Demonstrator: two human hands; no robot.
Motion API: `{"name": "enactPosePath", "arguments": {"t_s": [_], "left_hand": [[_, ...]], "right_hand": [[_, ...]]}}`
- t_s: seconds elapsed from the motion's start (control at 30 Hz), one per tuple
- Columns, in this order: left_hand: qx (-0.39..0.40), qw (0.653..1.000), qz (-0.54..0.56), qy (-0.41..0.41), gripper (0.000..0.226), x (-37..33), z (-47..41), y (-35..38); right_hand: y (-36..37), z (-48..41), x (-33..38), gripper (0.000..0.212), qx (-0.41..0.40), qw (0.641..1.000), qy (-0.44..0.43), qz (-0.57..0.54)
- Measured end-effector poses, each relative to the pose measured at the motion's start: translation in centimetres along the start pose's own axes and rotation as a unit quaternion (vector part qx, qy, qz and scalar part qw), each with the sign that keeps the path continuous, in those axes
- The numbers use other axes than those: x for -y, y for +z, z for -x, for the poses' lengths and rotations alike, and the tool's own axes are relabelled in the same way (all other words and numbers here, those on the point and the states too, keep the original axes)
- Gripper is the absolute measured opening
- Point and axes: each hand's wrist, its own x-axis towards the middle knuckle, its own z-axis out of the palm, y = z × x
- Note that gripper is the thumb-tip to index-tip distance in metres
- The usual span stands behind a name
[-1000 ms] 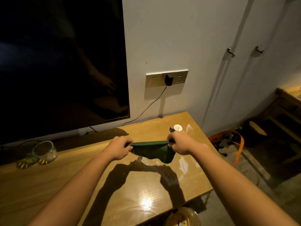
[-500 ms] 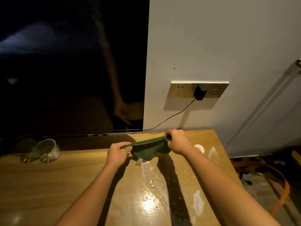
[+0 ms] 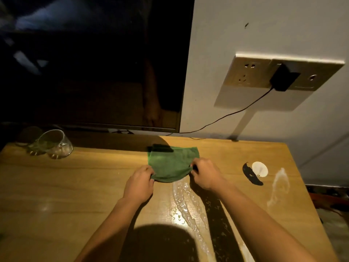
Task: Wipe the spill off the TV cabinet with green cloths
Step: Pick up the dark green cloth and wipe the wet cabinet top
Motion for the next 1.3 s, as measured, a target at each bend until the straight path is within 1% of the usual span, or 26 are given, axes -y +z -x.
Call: {"name": "enactPosePath", "arguments": {"t_s": [0.07, 0.13, 0.17, 0.3, 0.4, 0.47, 0.53, 0.6, 0.67, 0.73, 0.83, 0.9, 1.07, 1.3], "left_hand": [[-0.018, 0.993, -0.097, 0.069, 0.044, -0.4, 0.2, 1.3], [-0.021, 0.985, -0.129, 0.111, 0.059, -1.1, -0.2, 2.2], [-0.015, 0.984, -0.129, 0.125, 0.062, -1.3, -0.6, 2.5], [0.020, 0.982, -0.109, 0.155, 0.055, -1.2, -2.6, 2.8], [0.031, 0.978, -0.114, 0.172, 0.054, -0.2, -3.8, 2.5], [0.044, 0.978, -0.110, 0.172, 0.059, 0.1, -4.5, 2.2], [0.061, 0.977, -0.110, 0.174, 0.064, 0.2, -5.2, 1.9], [0.075, 0.975, -0.114, 0.175, 0.065, 0.2, -5.8, 1.8], [0.081, 0.975, -0.113, 0.172, 0.060, 0.2, -6.2, 1.7], [0.080, 0.976, -0.111, 0.170, 0.054, 0.2, -6.5, 1.5], [0.069, 0.981, -0.091, 0.160, 0.049, 0.3, -6.4, 1.6], [0.057, 0.984, -0.066, 0.153, 0.048, 0.5, -6.2, 2.0], [0.038, 0.987, -0.057, 0.142, 0.047, 0.4, -5.5, 2.6], [0.065, 0.989, -0.053, 0.125, 0.048, 0.6, -1.6, 3.0]], "right_hand": [[1.3, 0.1, -0.2, 0.022, -0.013, 1.000, -0.011, 0.000], [2.2, 0.0, -0.3, 0.034, -0.039, 0.998, -0.039, 0.012], [2.5, -0.1, -0.4, 0.038, -0.047, 0.997, -0.058, 0.024], [3.0, -1.0, -0.9, 0.043, -0.024, 0.990, -0.104, 0.088], [2.7, -2.3, -1.1, 0.055, -0.016, 0.989, -0.089, 0.119], [2.4, -3.0, -1.1, 0.051, -0.021, 0.989, -0.078, 0.123], [2.4, -3.4, -1.1, 0.051, -0.007, 0.989, -0.075, 0.125], [2.4, -3.8, -1.0, 0.064, 0.029, 0.987, -0.071, 0.141], [2.2, -4.2, -0.7, 0.076, 0.057, 0.980, -0.076, 0.177], [2.0, -4.4, -0.6, 0.072, 0.047, 0.976, -0.082, 0.194], [2.3, -4.3, -0.5, 0.056, 0.017, 0.983, -0.074, 0.166], [2.6, -4.2, -0.5, 0.052, 0.012, 0.986, -0.067, 0.150], [2.9, -3.7, -0.7, 0.052, -0.003, 0.993, -0.054, 0.105], [3.9, -0.1, -0.7, 0.055, 0.015, 0.989, -0.074, 0.124]]}}
